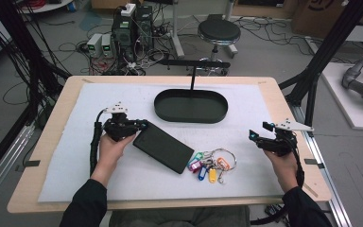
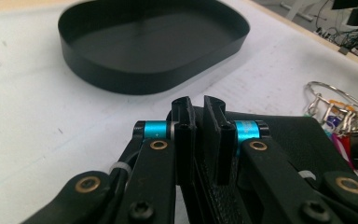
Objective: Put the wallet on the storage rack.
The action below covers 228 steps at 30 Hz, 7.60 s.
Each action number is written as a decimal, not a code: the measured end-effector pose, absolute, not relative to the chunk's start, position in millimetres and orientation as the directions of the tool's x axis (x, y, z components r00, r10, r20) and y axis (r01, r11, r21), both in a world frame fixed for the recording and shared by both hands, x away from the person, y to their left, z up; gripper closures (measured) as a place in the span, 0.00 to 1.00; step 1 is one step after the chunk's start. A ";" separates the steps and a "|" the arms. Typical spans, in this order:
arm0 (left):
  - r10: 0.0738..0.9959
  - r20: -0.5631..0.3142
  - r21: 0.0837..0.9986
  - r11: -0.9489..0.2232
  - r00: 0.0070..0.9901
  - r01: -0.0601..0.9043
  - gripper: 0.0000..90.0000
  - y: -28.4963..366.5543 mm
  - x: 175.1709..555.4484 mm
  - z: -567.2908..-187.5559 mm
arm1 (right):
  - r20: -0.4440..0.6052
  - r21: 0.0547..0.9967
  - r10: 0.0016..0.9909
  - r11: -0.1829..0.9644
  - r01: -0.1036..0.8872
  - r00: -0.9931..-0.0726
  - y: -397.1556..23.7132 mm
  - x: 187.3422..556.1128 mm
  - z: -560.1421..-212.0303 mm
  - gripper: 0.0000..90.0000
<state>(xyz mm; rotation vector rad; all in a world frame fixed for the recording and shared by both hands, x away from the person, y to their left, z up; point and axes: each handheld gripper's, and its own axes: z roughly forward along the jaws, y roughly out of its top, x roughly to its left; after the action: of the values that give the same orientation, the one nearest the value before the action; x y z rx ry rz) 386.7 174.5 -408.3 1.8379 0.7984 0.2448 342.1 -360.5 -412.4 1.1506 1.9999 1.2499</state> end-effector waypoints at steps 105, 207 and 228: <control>0.272 0.066 0.969 -0.247 0.960 0.004 0.83 152.8 330.7 -370.1 | 0.010 0.946 0.325 0.304 0.115 -0.946 -256.0 339.5 -372.4 0.55; 0.669 0.029 0.951 -0.248 0.743 0.186 0.58 68.4 485.6 -435.0 | 0.070 0.965 0.793 0.100 0.242 -0.605 -371.3 351.9 -385.9 0.38; 0.677 0.035 0.938 -0.275 0.735 0.209 0.37 72.0 466.1 -416.2 | 0.083 0.965 0.798 0.086 0.249 -0.596 -374.9 353.4 -387.2 0.38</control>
<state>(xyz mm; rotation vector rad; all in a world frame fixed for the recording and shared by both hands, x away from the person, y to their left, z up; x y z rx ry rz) 466.1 72.0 -416.2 1.8325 0.6899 0.5292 353.4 -374.9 -387.2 1.0285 1.8973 1.5327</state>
